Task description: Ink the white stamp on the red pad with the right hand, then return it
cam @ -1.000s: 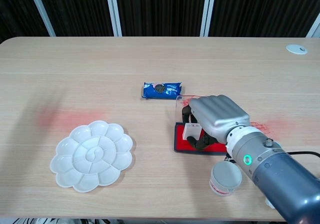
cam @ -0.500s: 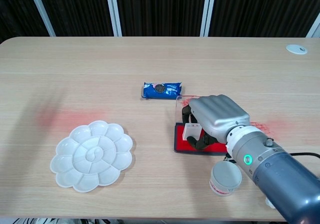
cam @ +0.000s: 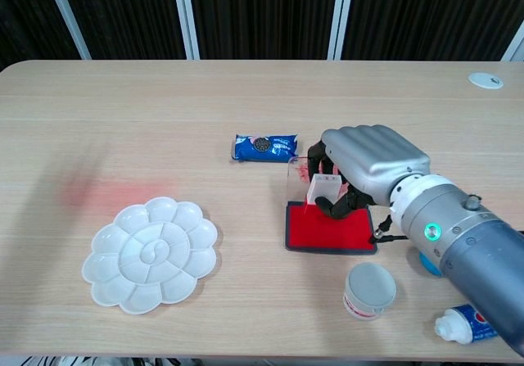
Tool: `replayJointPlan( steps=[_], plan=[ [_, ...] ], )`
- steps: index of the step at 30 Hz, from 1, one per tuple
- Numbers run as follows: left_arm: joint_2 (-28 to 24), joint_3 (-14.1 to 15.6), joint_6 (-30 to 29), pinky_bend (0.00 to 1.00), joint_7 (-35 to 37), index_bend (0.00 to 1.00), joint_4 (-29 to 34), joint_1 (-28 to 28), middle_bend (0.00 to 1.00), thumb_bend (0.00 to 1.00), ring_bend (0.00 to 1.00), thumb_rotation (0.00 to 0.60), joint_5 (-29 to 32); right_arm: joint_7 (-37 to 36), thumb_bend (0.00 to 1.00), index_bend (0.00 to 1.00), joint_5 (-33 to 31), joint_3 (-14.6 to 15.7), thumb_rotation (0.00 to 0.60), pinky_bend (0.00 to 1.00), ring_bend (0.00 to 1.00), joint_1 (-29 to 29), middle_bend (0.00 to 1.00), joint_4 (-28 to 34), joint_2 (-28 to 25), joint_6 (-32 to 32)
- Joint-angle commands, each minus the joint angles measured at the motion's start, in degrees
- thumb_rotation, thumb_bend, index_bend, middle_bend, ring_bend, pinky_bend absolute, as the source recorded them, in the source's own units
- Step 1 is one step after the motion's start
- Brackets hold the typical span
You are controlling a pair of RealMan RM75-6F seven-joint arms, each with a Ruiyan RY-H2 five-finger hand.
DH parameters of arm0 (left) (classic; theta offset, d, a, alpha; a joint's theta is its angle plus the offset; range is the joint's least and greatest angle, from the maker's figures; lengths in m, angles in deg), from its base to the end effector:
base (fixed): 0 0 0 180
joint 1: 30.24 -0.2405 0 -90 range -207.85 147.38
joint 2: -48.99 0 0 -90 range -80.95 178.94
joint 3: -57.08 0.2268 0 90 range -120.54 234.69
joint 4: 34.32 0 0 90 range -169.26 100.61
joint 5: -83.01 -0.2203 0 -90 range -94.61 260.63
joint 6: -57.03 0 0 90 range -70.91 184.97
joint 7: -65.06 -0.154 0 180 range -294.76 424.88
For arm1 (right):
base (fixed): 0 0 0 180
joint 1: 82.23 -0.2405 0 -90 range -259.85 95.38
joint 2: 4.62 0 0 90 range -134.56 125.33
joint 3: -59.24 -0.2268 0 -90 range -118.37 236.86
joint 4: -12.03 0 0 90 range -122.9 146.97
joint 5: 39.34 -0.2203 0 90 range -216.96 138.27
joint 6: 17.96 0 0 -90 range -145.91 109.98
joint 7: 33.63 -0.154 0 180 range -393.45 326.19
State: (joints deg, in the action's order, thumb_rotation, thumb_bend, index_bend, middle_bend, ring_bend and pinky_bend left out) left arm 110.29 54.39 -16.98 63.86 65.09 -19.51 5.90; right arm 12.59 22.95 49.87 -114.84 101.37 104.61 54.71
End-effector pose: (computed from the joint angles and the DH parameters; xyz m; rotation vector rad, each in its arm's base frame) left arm -0.2789 0.2122 0.1185 -1.4189 -1.1004 -0.8303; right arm -0.0779 -0.2536 -0.0849 1.7381 -0.9195 0.8896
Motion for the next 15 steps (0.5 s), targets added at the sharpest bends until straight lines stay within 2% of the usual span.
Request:
replayJointPlan(
  steps=[1,9,15],
  plan=[
    [-0.01,0.02,-0.03,0.00,0.02,0.00,0.01,-0.04,0.00,0.00,0.00,0.600,0.00,0.12,0.60,0.74,1.71,1.04,0.600,0.46,0.47,0.89,0.61,2.70,-3.02,1.16],
    [0.20,0.18,-0.16,0.00,-0.29,0.00,0.17,-0.18,0.00,0.00,0.00,0.600,-0.12,-1.23,0.60,0.74,5.34,3.84,0.600,0.46,0.47,4.07,0.61,8.81,-12.26,4.11],
    [0.17,0.31,-0.39,0.00,-0.12,0.00,0.45,-0.38,0.00,0.00,0.00,0.600,-0.33,-4.23,0.60,0.74,5.73,4.88,0.600,0.46,0.47,6.09,0.61,9.22,-17.44,4.38]
  ],
)
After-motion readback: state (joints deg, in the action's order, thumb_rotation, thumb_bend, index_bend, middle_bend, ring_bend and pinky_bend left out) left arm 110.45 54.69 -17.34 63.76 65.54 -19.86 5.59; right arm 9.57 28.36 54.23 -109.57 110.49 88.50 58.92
